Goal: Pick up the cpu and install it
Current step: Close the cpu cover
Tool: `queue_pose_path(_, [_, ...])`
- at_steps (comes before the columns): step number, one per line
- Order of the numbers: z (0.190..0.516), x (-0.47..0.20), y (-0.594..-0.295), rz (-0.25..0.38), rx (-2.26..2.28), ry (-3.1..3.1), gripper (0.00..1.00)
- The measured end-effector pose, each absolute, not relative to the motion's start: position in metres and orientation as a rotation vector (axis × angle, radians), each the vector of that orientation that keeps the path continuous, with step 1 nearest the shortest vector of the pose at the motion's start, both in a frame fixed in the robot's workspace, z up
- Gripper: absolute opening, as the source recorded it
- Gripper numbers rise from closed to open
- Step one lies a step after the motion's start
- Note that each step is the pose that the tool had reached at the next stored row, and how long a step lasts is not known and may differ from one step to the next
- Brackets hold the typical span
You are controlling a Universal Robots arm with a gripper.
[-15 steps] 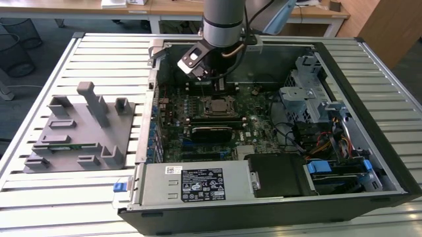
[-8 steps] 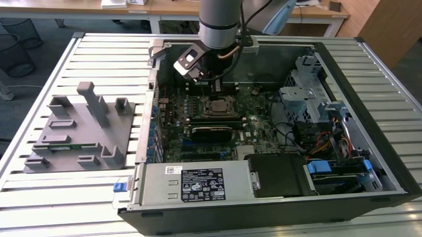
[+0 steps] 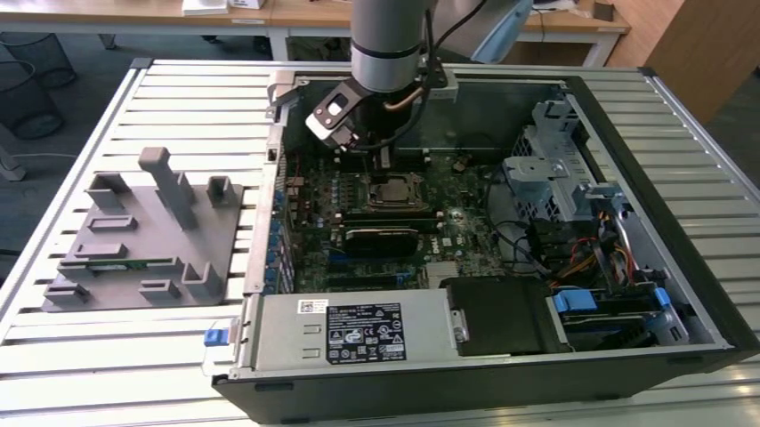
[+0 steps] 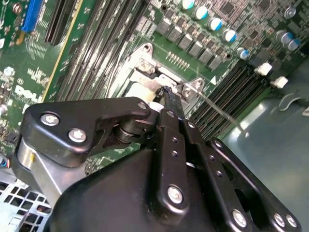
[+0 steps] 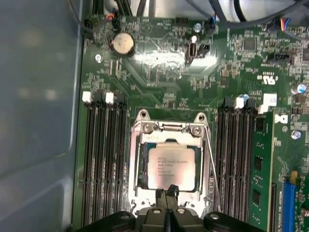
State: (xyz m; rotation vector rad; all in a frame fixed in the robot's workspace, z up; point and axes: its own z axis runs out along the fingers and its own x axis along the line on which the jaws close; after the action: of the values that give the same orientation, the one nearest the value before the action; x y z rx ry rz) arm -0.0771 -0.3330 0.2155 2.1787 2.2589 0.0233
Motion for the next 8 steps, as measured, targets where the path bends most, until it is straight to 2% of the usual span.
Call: queue_pose_path(8, [0.2084,-0.0836,-0.3330,0.023,2.179,2.259,0.11])
